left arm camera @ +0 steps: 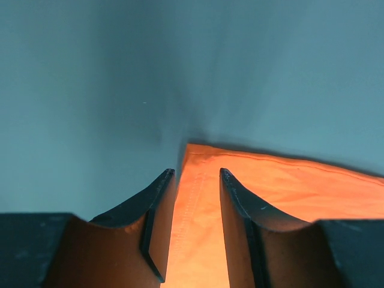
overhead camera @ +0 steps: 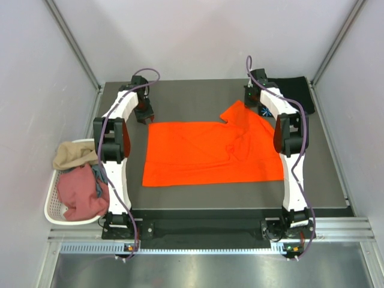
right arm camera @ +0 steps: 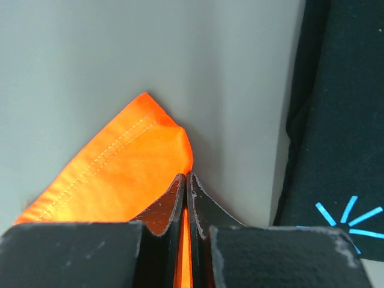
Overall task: Fold and stack the t-shirts
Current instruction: Fold the tshirt
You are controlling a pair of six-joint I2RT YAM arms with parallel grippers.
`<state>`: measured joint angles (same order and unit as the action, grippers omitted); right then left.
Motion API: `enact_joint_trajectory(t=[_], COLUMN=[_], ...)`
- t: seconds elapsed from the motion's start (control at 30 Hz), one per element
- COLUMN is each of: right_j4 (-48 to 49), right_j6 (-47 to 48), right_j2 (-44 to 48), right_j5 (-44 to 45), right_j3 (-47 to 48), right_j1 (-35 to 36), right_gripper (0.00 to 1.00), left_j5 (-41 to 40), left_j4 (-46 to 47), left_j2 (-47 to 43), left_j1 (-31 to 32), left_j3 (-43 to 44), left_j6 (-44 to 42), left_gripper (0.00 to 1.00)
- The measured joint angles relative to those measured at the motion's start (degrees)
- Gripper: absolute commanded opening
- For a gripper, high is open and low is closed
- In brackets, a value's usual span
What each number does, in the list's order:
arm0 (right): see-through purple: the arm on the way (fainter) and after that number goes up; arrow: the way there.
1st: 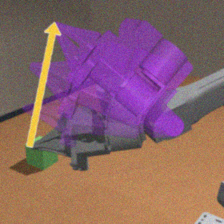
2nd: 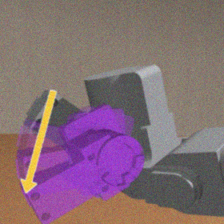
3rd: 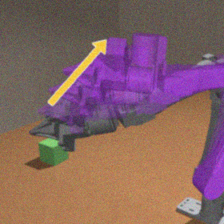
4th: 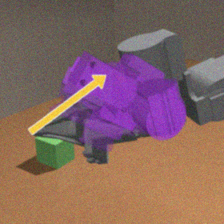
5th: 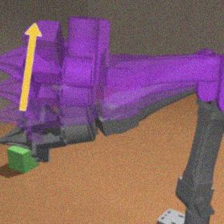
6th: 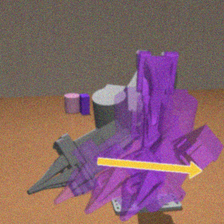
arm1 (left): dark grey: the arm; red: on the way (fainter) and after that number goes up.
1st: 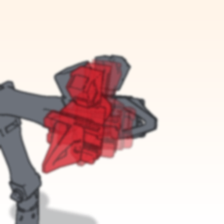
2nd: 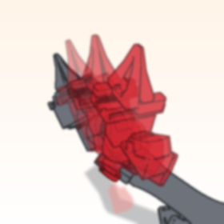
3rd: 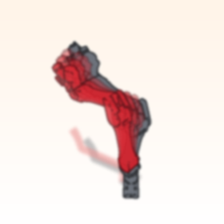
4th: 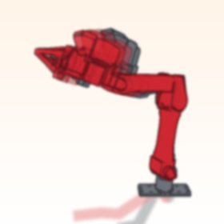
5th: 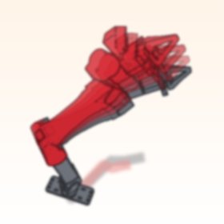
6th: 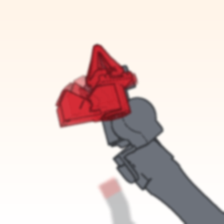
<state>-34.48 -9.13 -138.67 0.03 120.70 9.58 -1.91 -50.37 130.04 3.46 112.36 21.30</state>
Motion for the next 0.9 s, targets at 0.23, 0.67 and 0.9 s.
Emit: enact_joint_trajectory(t=[0.23, 0.67, 0.9], right_j4=[0.22, 0.13, -2.47], right_j6=[-0.55, -0.57, -1.55], right_j2=[0.0, 0.0, 0.72], right_j5=[-1.03, -1.68, -2.01], right_j3=[0.0, 0.02, 0.15], right_j1=[0.0, -0.02, -0.42], right_gripper=[0.0, 0.0, 0.0], left_j5=[-1.03, -0.04, 0.33], left_j4=[-0.07, 0.55, 0.66], left_j2=[1.2, 3.39, 3.34], left_j1=[0.11, 0.37, 0.37], left_j3=[-0.02, 0.59, 0.59], left_j6=[-0.04, 0.22, 0.98], left_gripper=[0.4, 0.09, 0.0])
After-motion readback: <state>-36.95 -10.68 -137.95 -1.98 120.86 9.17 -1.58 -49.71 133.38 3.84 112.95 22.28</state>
